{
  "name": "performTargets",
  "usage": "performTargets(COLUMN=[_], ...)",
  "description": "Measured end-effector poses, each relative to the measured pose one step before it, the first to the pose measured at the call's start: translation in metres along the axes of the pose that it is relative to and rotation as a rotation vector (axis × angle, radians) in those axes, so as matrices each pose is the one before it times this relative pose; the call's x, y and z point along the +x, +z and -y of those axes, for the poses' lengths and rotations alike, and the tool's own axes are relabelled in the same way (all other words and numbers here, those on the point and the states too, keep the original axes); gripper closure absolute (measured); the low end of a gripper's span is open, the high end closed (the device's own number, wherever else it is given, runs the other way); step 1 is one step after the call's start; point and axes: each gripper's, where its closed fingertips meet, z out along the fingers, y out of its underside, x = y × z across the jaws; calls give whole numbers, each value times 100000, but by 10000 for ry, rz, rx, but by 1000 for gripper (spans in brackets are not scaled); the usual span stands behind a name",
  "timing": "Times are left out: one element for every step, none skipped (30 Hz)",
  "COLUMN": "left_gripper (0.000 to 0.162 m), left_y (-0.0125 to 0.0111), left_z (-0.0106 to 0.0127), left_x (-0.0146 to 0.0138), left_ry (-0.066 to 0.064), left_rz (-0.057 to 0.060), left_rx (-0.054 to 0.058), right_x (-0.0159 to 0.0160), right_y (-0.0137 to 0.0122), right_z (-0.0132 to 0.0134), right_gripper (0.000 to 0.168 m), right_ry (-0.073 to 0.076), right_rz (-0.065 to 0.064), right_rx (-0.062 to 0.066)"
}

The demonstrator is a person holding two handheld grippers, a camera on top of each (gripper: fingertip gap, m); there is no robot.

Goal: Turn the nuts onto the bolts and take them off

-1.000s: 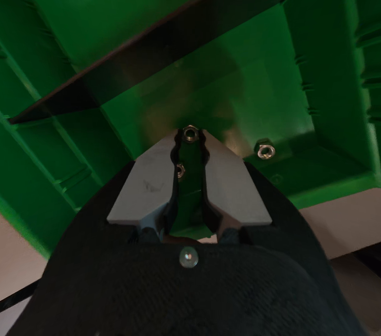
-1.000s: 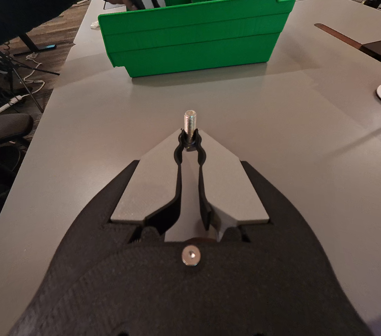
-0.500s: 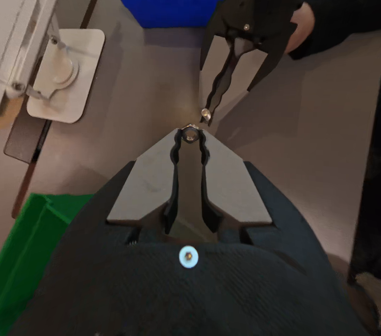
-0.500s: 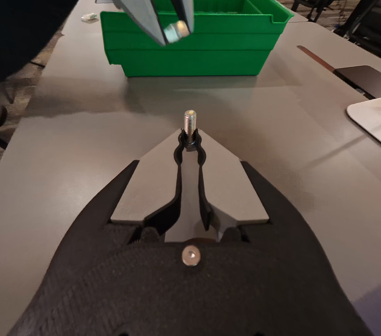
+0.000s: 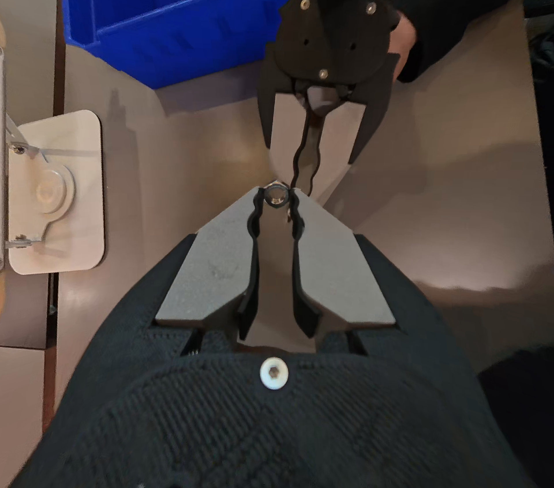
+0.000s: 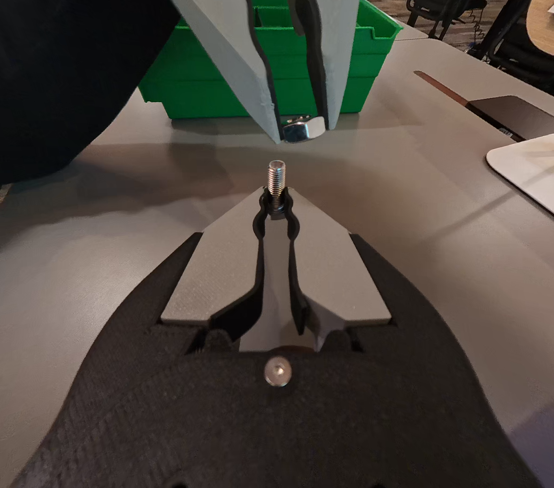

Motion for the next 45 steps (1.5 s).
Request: performTargets(left_gripper=[147, 147, 147, 147, 147, 147, 147, 147, 147, 147, 147, 147, 147, 147, 147, 147, 147, 147, 147, 147, 147, 147, 147, 147, 147, 147, 147, 147, 147, 147, 147, 147, 147, 147, 147, 147, 147, 147, 147, 147, 147, 147, 147, 147, 147], left_y=[117, 130, 68, 62, 67, -19, -18, 9, 44, 155, 123, 200, 144, 76, 96, 33, -15, 5, 24, 107, -4, 51, 44, 22, 25, 40, 54, 57, 54, 48, 34, 13, -15, -40, -56, -54, -49, -59, -54, -24, -6, 23, 47, 68, 61], left_z=[-603, -632, -552, -409, -144, 0, 68, 127, 75, 7, -73, -119, -153, -42, -7, 104, -23, -53, -86, -302, -121, -70, -42, -49, -62, -102, -141, -125, -80, -85, -53, 11, 67, 104, 133, 156, 132, 126, 65, -14, -55, -70, -84, -80, -68], left_x=[-63, -139, 22, 195, 44, -39, 171, 198, 97, 276, 302, 109, -14, 23, 18, 41, -7, 91, 79, 239, 206, -30, -16, 91, 101, 110, 101, 76, 62, 61, 59, 72, 67, 48, 20, 39, 18, 70, 90, 43, -3, 37, 60, 49, 37], left_ry=[-181, -96, -101, -79, 54, 56, 25, 107, 90, -2, 16, 48, 12, -26, -11, 7, 4, -14, -33, -49, -15, 12, -16, -28, -20, -43, -38, 3, 10, -7, 18, 58, 50, 41, 52, 43, 29, 8, 2, 6, 2, -14, -9, -7, -9], left_rz=[-124, -29, -54, -139, -6, 51, -71, 10, 16, -128, -122, -34, 7, -13, -40, -32, -33, -47, -41, -107, -86, -28, -40, -61, -65, -73, -75, -35, -14, 2, 27, 46, 43, 44, 55, 38, 31, -5, -21, 8, 17, -30, -40, -31, -23], left_rx=[-177, -187, -173, -162, -83, -35, -22, -29, -45, -94, -123, -152, -136, -71, -8, 5, -32, -54, -35, -55, -68, -52, -39, -41, -41, -54, -80, -75, -82, -106, -116, -96, -58, -36, 4, 30, 29, 42, 19, -7, -21, -30, -45, -57, -65], right_x=[-59, -4, 67, 66, 7, -2, 11, 8, -38, 10, 44, -19, 0, 17, -14, -29, -17, -13, -38, -72, -124, -52, -19, -61, -84, -102, -116, -92, -75, -58, -51, -62, -58, -67, -19, -36, -63, -80, -140, -91, 3, -27, -61, -45, -31], right_y=[-18, -25, -21, 8, 26, 30, 9, 6, 17, 10, -6, 4, 2, 4, 22, 20, 14, 16, -1, 40, 73, 72, 51, 38, 37, 31, 59, 78, 70, 56, 44, 16, -15, -20, -43, -54, -57, -57, -52, -24, 1, 30, 48, 68, 63], right_z=[113, 96, 23, -3, -41, -29, -13, -25, -40, -54, -27, -32, -23, -33, -52, -45, -16, 9, 25, -83, -95, -86, -47, -22, -28, -40, -64, -72, -50, -52, -26, 1, 44, 71, 93, 128, 125, 137, 112, 63, 2, -29, -54, -70, -73], right_gripper=[162, 162, 162, 162, 162, 162, 162, 162, 162, 162, 162, 162, 162, 162, 162, 162, 162, 162, 162, 162, 162, 162, 162, 162, 162, 162, 162, 162, 162, 162, 162, 162, 162, 162, 162, 162, 162, 162, 162, 162, 162, 162, 162, 162, 162], right_ry=[-79, -73, -43, -10, -3, -10, -21, -32, -36, -42, -50, -55, -57, -58, -50, -44, -37, -32, -26, -42, -79, -104, -119, -100, -69, -60, -72, -83, -94, -85, -51, -19, 13, 62, 105, 131, 156, 154, 122, 74, -4, -48, -71, -72, -65], right_rz=[-34, -62, -88, -66, -10, -8, -29, -36, -20, -50, -82, -43, -48, -61, -32, -16, -18, -7, 5, 14, 26, -42, -74, -35, 11, 19, 20, -10, -36, -28, -16, 21, 42, 72, 66, 99, 127, 139, 171, 109, -1, -20, -11, -25, -23], right_rx=[69, 56, 12, -7, -25, -25, -16, -18, -36, -38, -30, -30, -30, -32, -43, -36, -17, -3, 7, -58, -69, -78, -52, -33, -29, -38, -56, -66, -61, -52, -35, -6, 28, 49, 71, 94, 103, 108, 93, 48, 1, -27, -50, -65, -64])
